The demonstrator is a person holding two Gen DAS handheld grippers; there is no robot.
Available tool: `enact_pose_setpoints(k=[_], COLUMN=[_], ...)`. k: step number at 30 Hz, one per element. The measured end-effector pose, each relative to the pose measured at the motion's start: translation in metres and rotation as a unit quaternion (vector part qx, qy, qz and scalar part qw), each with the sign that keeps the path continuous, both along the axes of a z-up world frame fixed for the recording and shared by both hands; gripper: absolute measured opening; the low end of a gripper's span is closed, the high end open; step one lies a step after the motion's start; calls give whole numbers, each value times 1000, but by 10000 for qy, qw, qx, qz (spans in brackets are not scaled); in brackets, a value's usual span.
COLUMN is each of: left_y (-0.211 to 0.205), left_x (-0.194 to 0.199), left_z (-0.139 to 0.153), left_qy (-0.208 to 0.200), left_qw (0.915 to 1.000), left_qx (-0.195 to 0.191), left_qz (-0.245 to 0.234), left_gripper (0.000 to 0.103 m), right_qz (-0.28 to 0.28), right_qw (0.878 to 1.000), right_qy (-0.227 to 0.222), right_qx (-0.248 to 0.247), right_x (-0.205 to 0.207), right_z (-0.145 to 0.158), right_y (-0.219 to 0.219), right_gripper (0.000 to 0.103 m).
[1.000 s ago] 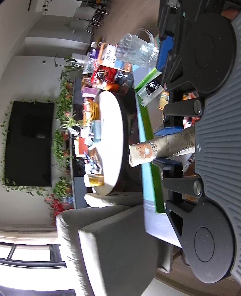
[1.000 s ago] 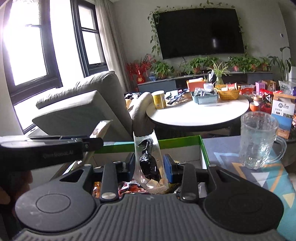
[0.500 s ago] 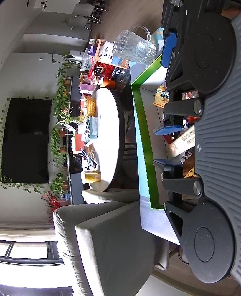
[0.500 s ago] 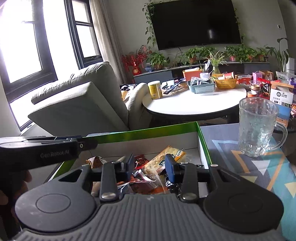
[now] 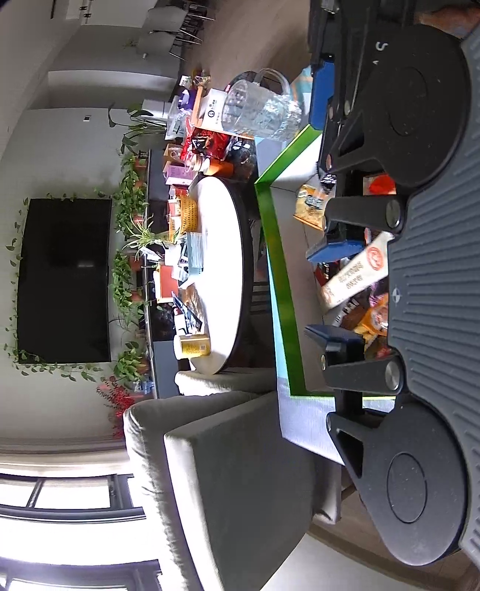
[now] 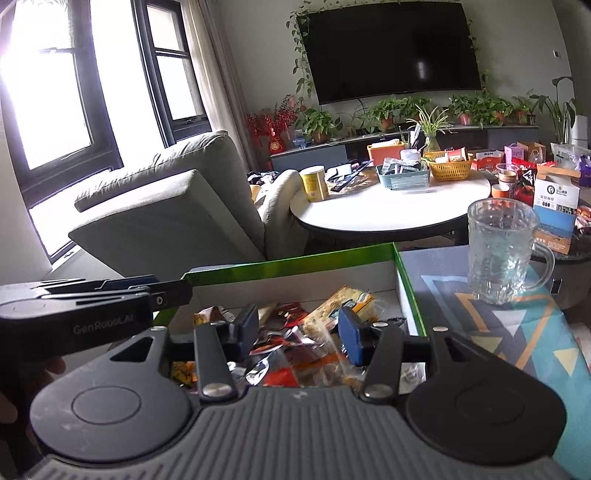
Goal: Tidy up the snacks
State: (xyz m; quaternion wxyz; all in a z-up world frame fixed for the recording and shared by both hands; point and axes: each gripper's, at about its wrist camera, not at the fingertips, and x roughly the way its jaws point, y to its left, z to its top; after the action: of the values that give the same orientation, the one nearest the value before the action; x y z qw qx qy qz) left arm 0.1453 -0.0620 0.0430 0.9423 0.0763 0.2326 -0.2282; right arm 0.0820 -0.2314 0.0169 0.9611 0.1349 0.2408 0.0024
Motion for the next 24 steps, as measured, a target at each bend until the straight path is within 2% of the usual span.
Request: enact_pose_setpoints(k=[6, 11, 19, 24], left_y=[15, 28, 38, 42], left_x=[-28, -52, -85, -96], left_z=[5, 11, 15, 10], left_qy=[-213, -336, -492, -383], left_qw=[9997, 9988, 9968, 9974], left_qx=[62, 120, 85, -15], left_qz=[134, 329, 621, 602], left_gripper=[42, 54, 55, 55], right_qz=[130, 108, -32, -51], right_qw=[9998, 9997, 9998, 9998], right_qy=[-47, -125, -155, -132], right_qx=[-158, -175, -79, -113], right_x=[-19, -42, -70, -86], right_z=[10, 18, 21, 20], right_y=[18, 26, 36, 40], right_gripper=[51, 55, 55, 55])
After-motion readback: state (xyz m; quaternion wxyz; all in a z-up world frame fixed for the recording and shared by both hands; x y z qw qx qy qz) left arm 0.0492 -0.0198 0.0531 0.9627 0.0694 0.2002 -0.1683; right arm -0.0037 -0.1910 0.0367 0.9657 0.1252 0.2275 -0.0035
